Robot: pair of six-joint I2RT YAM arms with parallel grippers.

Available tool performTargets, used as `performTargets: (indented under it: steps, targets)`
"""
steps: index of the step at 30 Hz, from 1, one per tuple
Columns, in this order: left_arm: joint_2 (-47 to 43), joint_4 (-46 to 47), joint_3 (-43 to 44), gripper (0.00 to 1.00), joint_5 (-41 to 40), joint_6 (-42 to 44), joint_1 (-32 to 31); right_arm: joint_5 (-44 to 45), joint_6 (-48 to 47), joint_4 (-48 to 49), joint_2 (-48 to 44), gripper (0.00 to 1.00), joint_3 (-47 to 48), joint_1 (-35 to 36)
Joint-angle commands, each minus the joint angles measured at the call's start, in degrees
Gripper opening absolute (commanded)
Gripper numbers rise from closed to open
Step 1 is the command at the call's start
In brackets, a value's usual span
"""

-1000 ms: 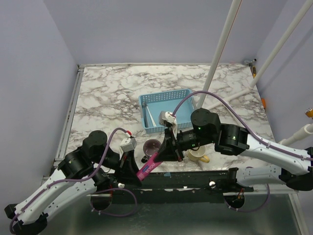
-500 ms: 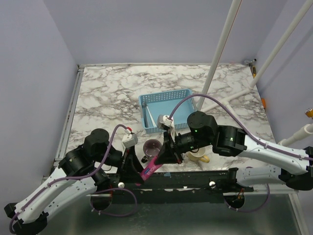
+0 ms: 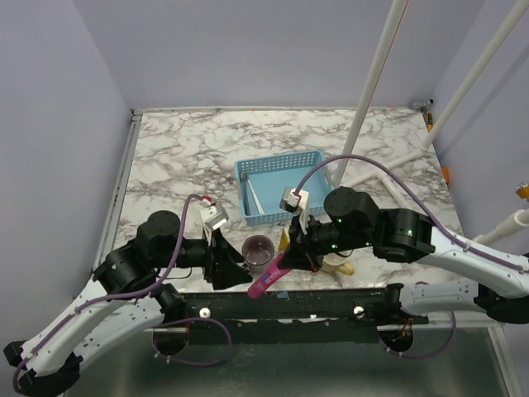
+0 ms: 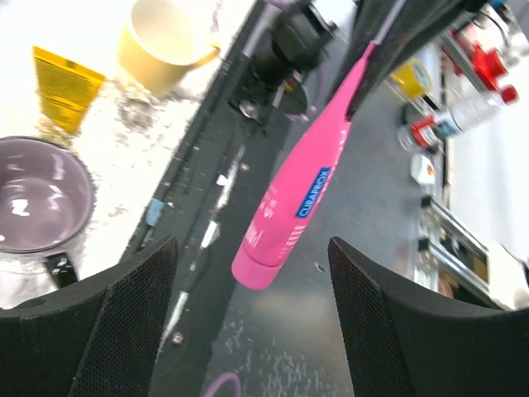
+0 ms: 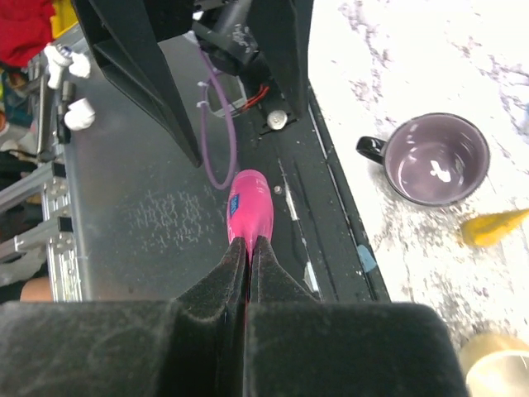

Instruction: Prepare toiletry sets of a toothbrush and toothpaste on the tray

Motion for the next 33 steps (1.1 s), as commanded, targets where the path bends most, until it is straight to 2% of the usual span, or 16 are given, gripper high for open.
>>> performTargets:
  steps: [1,6,11,18,27,33]
  targets:
    - [-0.9,-2.2,2.4,0.74,-13.8,-0.4,0.1,9.5,2.2,-7.9,-1.8,0.01,4.2,0.3]
    - [-2.6,-3.0,2.4,0.76,-19.7,0.0,0.0,18.7,5.0,-16.2,-0.7,0.01,6.9,0.3]
    - [-4.3,-3.1,1.7,0.78,-24.2,0.6,0.1,24.3,7.5,-22.5,1.0,0.0,9.3,0.4]
    - [-6.1,0.0,-1.2,0.79,-23.6,1.6,0.1,32.9,11.1,-27.8,3.4,0.0,10.7,0.4]
    - [-6.4,0.7,-2.4,0.78,-26.9,2.0,0.1,43.2,13.9,-28.0,8.9,0.0,10.7,0.4]
    - [-6.9,0.4,-3.4,0.78,-29.1,2.5,0.1,45.5,13.6,-25.7,11.6,0.0,10.3,0.4]
